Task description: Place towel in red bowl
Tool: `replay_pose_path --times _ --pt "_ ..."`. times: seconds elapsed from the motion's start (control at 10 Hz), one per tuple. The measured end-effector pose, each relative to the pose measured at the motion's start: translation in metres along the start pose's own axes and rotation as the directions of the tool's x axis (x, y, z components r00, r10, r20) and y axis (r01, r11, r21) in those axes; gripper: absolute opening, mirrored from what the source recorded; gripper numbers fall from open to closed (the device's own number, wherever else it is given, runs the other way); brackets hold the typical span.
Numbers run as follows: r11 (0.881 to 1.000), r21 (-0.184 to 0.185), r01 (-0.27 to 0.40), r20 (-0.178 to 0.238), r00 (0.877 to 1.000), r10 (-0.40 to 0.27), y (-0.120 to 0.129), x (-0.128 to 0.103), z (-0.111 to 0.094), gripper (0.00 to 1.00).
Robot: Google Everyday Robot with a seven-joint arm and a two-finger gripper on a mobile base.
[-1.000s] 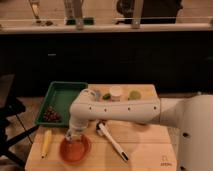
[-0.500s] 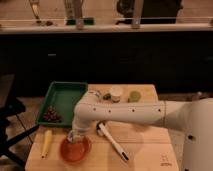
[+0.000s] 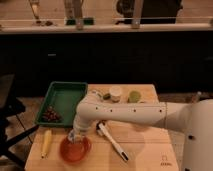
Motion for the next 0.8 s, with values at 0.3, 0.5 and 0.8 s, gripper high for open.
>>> replay_pose_path --times 0.3,0.5,0.8 --pt "1.0 -0.004 -0.003 0.01 1.0 0.003 -0.0006 0.0018 0.0004 0.41" --pt "1.0 -0.005 -0.005 0.014 1.0 0.005 -0.0006 0.0027 0.0007 0.6" --pt "1.0 -0.006 -0.005 0.017 1.0 0.005 -0.0007 0.0033 0.0012 0.8"
